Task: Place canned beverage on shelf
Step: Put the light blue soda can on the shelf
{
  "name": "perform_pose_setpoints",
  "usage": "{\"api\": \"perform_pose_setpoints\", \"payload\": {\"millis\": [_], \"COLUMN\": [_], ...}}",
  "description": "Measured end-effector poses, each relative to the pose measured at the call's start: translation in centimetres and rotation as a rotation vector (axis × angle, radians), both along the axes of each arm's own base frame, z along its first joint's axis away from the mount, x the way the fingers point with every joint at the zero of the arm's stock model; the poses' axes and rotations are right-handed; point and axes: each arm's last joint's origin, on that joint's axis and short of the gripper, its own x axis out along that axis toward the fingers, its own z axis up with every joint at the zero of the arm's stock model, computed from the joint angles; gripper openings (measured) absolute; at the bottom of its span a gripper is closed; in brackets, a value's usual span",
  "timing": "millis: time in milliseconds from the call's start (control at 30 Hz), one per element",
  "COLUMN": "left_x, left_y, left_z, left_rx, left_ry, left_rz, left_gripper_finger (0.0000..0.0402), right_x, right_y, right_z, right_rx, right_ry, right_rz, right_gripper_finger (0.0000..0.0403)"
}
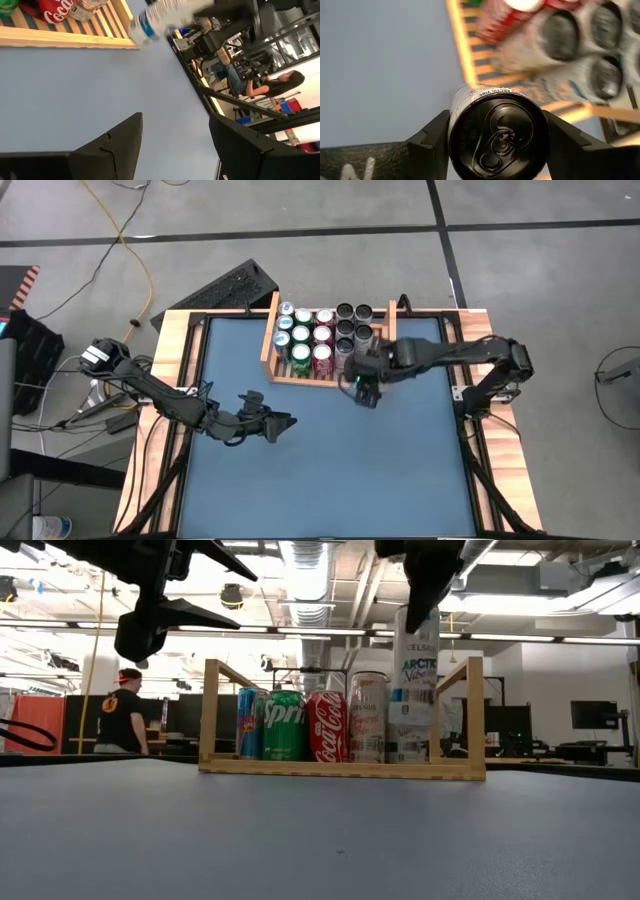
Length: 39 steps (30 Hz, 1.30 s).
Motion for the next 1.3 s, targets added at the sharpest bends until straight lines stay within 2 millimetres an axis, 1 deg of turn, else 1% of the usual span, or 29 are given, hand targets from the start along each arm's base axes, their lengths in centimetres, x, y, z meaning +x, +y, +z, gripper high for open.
{"api": "perform_pose_setpoints", "payload": {"millis": [67, 200, 400, 533, 600, 700, 800, 933, 1100, 1300], "left_x": [0.0, 0.0, 0.0, 0.0, 0.0, 0.0, 0.0, 0.0, 0.0, -0.1], "left_y": [0.0, 0.0, 0.0, 0.0, 0.0, 0.0, 0.0, 0.0, 0.0, 0.0], "left_z": [0.0, 0.0, 0.0, 0.0, 0.0, 0.0, -0.1, -0.1, -0.2, -0.2], "left_rx": [-0.002, -0.003, -0.005, -0.005, -0.004, -0.002, 0.002, 0.002, 0.008, 0.009], "left_ry": [-0.001, -0.003, -0.002, -0.002, -0.001, 0.000, 0.007, 0.008, 0.015, 0.016], "left_rz": [-0.001, -0.001, -0.007, -0.007, -0.007, -0.007, -0.007, -0.007, 0.004, 0.007], "left_gripper_finger": [0.0218, 0.0218, 0.0218, 0.0218, 0.0218, 0.0218, 0.0218, 0.0218, 0.0218, 0.0218], "right_x": [-0.5, -1.0, -0.3, -0.3, -0.3, -0.4, -0.7, -0.7, -0.6, -0.2], "right_y": [-1.5, -4.0, -5.7, -6.3, -6.5, -6.9, -7.2, -7.2, -7.3, -8.0], "right_z": [0.3, 0.1, -0.2, -0.7, -0.9, -2.4, -4.0, -5.1, -5.4, -5.3], "right_rx": [0.000, -0.002, 0.003, 0.007, 0.003, -0.010, 0.016, 0.026, 0.025, 0.049], "right_ry": [0.005, 0.048, -0.018, 0.010, -0.004, 0.019, 0.046, 0.048, 0.035, -0.027], "right_rz": [-0.049, -0.122, -0.148, -0.166, -0.173, -0.195, -0.201, -0.200, -0.201, -0.212], "right_gripper_finger": [0.0230, 0.0230, 0.0230, 0.0230, 0.0230, 0.0230, 0.0231, 0.0233, 0.0233, 0.0234]}}
